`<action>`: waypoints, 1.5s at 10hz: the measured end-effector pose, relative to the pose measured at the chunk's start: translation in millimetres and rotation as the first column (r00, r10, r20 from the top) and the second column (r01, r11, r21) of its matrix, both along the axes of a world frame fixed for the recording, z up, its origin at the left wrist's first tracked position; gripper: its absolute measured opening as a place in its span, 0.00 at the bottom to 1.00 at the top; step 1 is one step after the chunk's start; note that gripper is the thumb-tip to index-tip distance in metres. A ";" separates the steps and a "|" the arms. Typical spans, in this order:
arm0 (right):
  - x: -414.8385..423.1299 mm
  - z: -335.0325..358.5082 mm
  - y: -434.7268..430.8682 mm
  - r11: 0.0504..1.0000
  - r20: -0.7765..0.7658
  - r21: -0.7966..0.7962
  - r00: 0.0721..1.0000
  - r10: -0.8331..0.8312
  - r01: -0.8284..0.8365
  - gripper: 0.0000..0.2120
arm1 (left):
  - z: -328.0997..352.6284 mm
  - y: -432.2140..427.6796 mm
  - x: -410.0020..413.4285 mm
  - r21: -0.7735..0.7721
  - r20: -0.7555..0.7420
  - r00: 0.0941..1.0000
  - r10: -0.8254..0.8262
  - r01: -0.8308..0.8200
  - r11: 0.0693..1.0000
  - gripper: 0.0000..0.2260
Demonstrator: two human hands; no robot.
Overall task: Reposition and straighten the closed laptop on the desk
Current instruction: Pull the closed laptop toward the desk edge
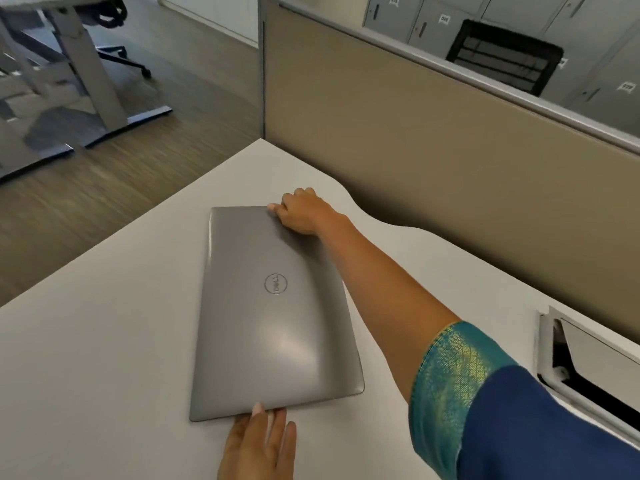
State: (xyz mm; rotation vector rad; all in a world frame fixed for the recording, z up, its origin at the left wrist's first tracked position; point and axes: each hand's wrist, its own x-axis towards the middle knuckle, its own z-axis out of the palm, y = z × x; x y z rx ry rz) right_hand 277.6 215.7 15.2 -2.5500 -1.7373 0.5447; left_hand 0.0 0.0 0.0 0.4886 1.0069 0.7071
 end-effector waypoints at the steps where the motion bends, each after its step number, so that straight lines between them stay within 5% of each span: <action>1: 12.9 0.9 -15.4 1.000 0.032 -0.017 0.999 -0.007 0.008 0.27 | 5.4 41.9 -12.3 -0.710 0.238 0.926 0.293 -0.040 0.703 0.27; 2: 33.3 -7.0 -46.7 0.998 -0.011 0.017 0.998 -0.054 0.054 0.22 | -6.7 38.9 -13.5 -0.871 0.134 0.976 0.173 0.032 0.490 0.42; 3: 50.7 -9.9 -87.0 0.988 -0.054 0.058 0.989 -0.137 0.140 0.24 | 5.6 13.0 5.1 -0.413 -0.267 0.962 -0.051 -0.066 0.908 0.22; 4: 59.7 -12.4 -134.1 0.965 -0.094 0.081 0.966 -0.242 0.250 0.27 | 4.8 -9.4 14.0 -0.161 -0.387 0.914 0.124 -0.200 0.967 0.21; 6: 47.1 -7.4 -242.2 0.842 -0.286 0.103 0.827 -0.485 0.529 0.32 | 13.4 -19.3 0.2 -0.030 -0.455 0.887 0.083 -0.108 0.994 0.25; 8: -2.1 2.7 -390.0 0.567 -0.550 0.070 0.506 -0.665 0.821 0.25 | 50.3 -51.8 -14.2 0.026 -0.496 0.867 -0.045 0.067 0.997 0.21; 10: -67.5 -4.7 -536.2 0.239 -0.615 -0.038 0.166 -0.771 0.970 0.23 | 73.1 -109.1 -22.7 0.014 -0.541 0.780 -0.315 0.382 0.924 0.21; 12: -107.3 0.0 -650.3 0.073 -0.576 -0.046 0.033 -0.817 0.996 0.21 | 69.4 -172.6 -18.0 0.022 -0.587 0.629 -0.509 0.641 0.767 0.21; 15: -147.4 3.5 -764.8 -0.087 -0.605 -0.030 -0.087 -0.791 0.996 0.23 | 66.1 -252.3 2.9 0.007 -0.613 0.491 -0.619 0.787 0.617 0.23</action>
